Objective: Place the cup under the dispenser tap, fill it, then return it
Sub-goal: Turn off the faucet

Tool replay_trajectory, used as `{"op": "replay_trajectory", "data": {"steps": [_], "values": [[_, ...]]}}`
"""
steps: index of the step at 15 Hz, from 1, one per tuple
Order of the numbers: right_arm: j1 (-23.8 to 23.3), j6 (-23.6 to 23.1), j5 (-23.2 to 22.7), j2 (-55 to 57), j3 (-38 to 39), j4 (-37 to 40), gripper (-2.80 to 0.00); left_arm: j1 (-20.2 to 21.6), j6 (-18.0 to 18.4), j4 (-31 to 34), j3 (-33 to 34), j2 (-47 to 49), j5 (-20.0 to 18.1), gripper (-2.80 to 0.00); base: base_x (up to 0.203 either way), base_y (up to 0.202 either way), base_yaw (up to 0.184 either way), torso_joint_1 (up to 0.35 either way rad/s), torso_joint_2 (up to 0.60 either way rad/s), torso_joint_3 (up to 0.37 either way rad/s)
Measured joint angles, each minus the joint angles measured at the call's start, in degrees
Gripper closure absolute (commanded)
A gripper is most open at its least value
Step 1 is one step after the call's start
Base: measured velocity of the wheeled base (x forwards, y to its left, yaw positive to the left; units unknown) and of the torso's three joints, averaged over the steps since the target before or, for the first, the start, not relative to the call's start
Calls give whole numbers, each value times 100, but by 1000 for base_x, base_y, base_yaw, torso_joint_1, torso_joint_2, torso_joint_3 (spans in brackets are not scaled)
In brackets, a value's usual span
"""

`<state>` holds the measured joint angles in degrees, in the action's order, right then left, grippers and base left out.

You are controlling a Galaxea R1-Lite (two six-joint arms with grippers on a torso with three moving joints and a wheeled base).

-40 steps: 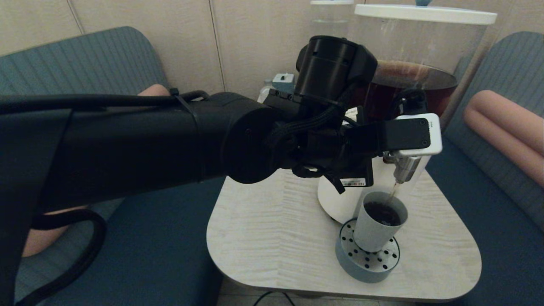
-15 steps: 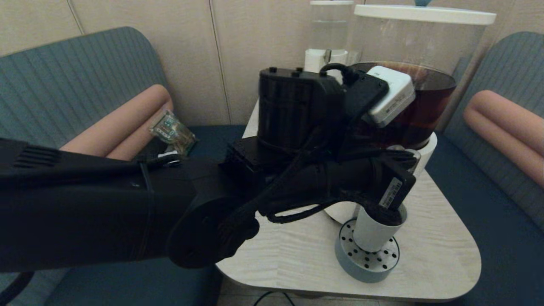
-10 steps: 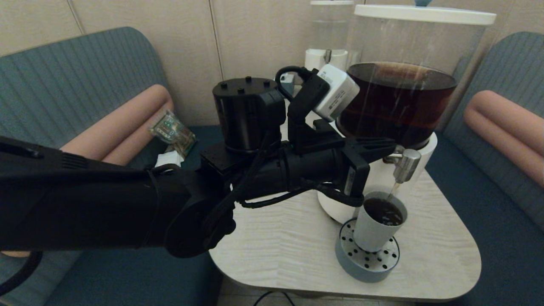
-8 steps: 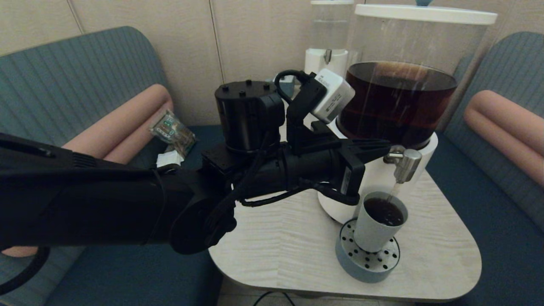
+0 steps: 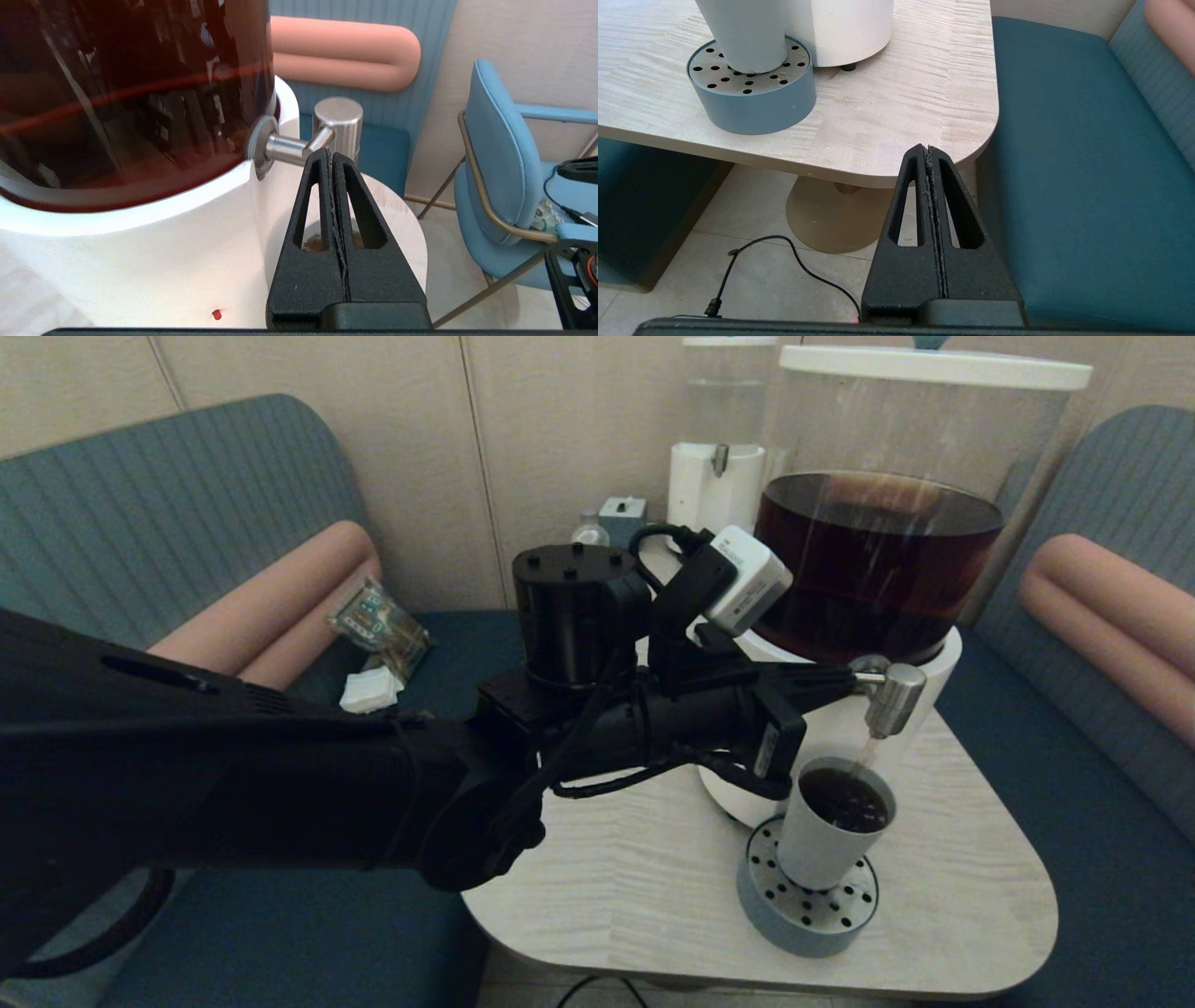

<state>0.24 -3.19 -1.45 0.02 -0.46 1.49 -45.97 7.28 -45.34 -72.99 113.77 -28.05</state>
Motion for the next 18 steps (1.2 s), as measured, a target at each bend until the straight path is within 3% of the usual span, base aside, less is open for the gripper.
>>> {"op": "replay_trajectory", "data": {"steps": [18], "values": [[0, -2, -2, 0, -2, 0, 0, 2, -34, 9, -626, 492, 42, 0, 0, 0, 0, 0, 0, 0]]}}
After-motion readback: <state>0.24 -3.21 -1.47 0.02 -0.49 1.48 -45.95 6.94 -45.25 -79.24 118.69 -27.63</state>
